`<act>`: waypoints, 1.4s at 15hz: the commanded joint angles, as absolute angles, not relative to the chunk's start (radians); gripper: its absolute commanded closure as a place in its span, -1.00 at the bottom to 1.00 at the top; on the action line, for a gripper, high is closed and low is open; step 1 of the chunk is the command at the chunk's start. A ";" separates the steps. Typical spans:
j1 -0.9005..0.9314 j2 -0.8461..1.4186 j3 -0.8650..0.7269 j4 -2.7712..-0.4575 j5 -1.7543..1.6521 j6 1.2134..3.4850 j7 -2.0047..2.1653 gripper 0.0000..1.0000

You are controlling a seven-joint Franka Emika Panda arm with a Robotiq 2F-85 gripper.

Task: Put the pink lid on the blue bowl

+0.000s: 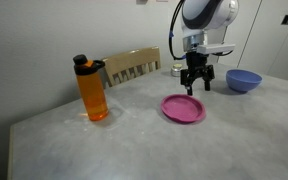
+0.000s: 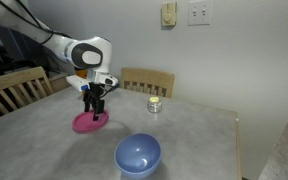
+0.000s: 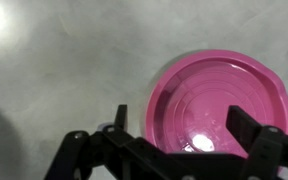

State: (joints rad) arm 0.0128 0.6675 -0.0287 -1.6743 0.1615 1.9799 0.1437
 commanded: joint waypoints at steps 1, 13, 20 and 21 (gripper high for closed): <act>0.006 0.668 -0.022 -1.671 0.157 1.978 0.150 -1.00; -0.058 0.866 0.031 -1.512 0.081 2.061 -0.225 -1.00; -0.088 0.880 0.033 -1.449 0.094 2.036 -0.261 -0.04; -0.095 0.884 0.036 -1.446 0.100 2.047 -0.263 0.11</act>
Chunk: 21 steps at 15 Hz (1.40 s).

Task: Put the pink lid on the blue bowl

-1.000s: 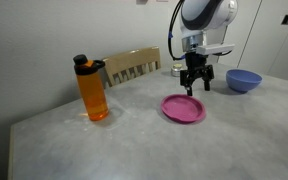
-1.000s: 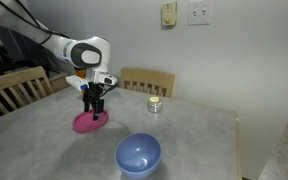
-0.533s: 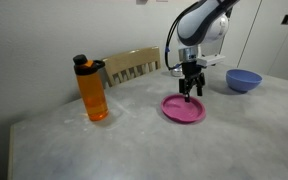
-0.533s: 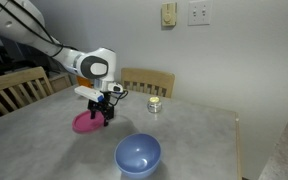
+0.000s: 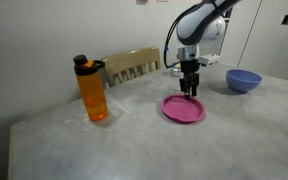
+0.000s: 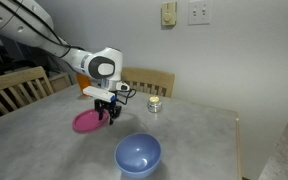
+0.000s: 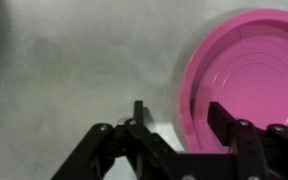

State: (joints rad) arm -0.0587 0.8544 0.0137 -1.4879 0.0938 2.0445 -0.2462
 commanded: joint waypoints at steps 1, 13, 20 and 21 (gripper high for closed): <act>-0.098 0.883 0.036 -1.444 0.104 2.048 -0.259 0.22; -0.119 0.889 0.065 -1.402 0.107 2.046 -0.320 0.94; -0.147 0.799 0.050 -1.500 0.104 2.124 -0.322 0.94; -0.162 0.784 0.050 -1.520 0.107 2.136 -0.334 0.94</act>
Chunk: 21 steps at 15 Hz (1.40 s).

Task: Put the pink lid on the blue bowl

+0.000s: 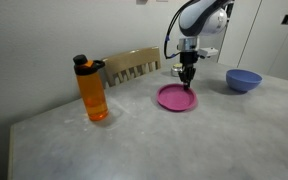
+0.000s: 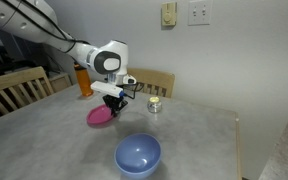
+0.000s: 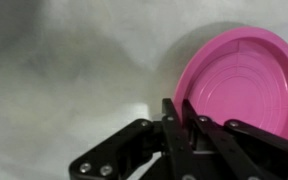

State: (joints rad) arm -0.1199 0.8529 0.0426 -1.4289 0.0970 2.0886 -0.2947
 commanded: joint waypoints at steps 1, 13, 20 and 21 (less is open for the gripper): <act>-0.177 0.769 0.049 -1.538 0.108 2.146 -0.349 0.94; -0.409 0.686 0.077 -1.605 0.128 2.060 -0.977 0.94; -0.403 0.703 0.045 -1.523 0.144 1.777 -1.262 0.94; -0.392 0.695 0.029 -1.522 0.139 1.755 -1.246 0.94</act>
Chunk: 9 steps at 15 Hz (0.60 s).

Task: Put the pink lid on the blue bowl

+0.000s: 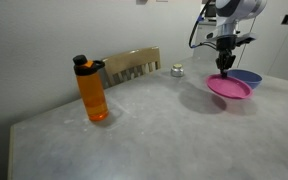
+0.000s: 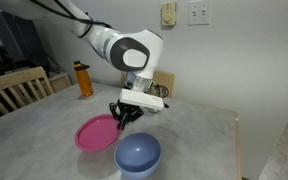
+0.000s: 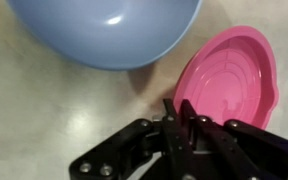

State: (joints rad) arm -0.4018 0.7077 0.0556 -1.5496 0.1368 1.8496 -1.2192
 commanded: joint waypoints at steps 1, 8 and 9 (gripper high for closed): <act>-0.381 0.682 0.009 -1.531 0.129 1.767 -1.215 0.94; -0.380 0.655 -0.096 -1.545 0.080 1.906 -1.046 0.94; -0.385 0.659 -0.106 -1.539 0.078 1.907 -1.028 0.94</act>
